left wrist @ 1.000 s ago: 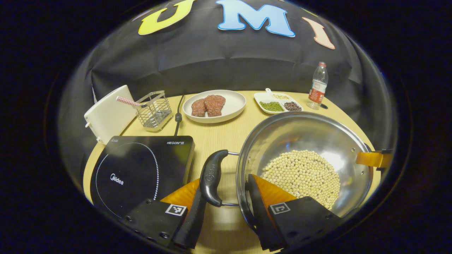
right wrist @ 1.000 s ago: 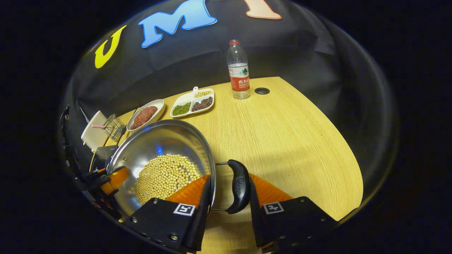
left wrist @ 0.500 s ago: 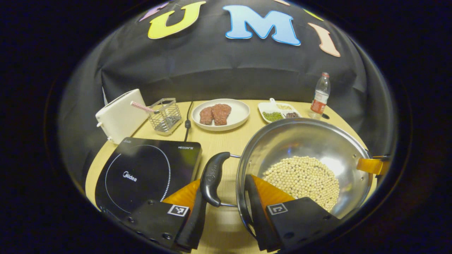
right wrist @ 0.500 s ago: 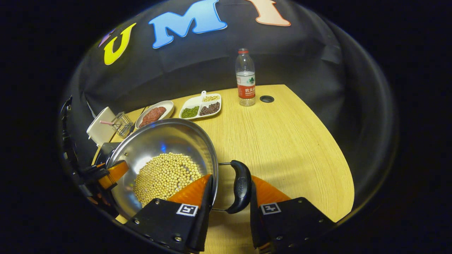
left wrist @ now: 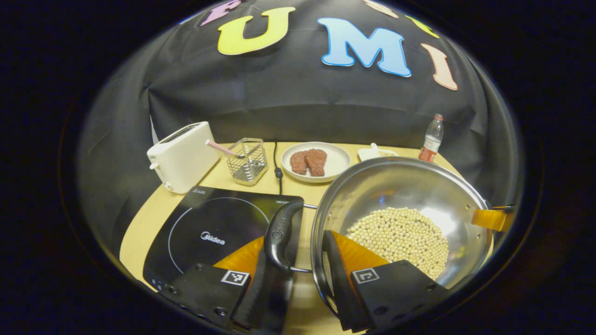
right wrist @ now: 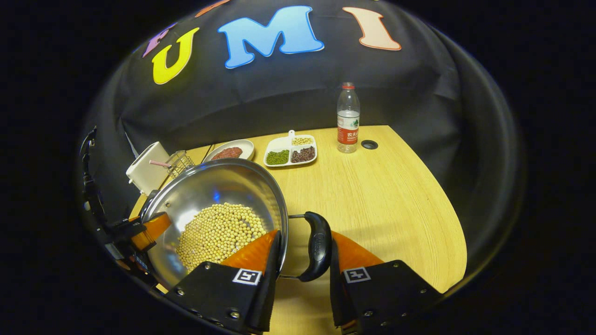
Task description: First push the handle of the pot to place it horizontally, then grasp the pot with both hands and set it on the induction cooktop.
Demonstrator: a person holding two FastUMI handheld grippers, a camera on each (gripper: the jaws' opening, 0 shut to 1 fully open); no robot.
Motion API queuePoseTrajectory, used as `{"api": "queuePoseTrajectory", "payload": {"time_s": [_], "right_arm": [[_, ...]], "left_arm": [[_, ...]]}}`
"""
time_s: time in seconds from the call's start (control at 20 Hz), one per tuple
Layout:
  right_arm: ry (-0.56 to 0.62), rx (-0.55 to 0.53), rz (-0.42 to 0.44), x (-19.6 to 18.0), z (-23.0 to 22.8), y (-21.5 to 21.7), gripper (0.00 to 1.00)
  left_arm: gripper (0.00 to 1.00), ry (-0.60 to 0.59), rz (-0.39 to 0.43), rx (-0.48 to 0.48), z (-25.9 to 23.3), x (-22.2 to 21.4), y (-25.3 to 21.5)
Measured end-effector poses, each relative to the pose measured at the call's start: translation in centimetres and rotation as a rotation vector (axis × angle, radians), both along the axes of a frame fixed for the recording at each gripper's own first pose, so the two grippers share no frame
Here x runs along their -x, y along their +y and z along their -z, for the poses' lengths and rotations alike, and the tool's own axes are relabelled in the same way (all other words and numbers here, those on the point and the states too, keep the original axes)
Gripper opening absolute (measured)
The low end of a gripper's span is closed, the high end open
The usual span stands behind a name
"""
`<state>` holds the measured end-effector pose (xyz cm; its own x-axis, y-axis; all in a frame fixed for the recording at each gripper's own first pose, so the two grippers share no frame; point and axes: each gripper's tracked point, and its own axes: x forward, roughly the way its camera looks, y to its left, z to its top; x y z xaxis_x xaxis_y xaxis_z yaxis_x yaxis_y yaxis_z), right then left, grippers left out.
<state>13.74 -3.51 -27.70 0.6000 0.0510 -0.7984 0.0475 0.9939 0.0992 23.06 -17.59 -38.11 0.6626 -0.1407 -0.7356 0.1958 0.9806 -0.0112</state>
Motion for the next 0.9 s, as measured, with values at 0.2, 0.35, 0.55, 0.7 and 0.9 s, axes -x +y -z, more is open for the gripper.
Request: {"api": "queuePoseTrajectory", "payload": {"time_s": [0.2, 0.35, 0.55, 0.7, 0.9], "right_arm": [[-0.020, 0.013, -0.002, -0.1, -1.2, 4.0, 0.49], [-0.027, 0.010, -0.006, -0.3, -1.4, 7.6, 0.49], [-0.024, -0.001, -0.018, -0.3, -0.8, 13.1, 0.49], [-0.014, -0.013, -0.024, -0.3, -0.1, 17.2, 0.49], [-0.001, -0.019, -0.039, -0.7, 0.9, 21.9, 0.49]], "left_arm": [[0.63, -0.008, -0.009, 0.019, -1.0, -1.0, 3.8], [0.70, -0.019, -0.014, 0.012, -1.6, -1.7, 7.4], [0.63, -0.016, -0.026, 0.001, -1.4, -2.9, 12.9], [0.63, -0.012, -0.038, -0.009, -0.9, -3.6, 17.3], [0.66, -0.005, -0.051, -0.022, 0.1, -4.9, 22.2]]}}
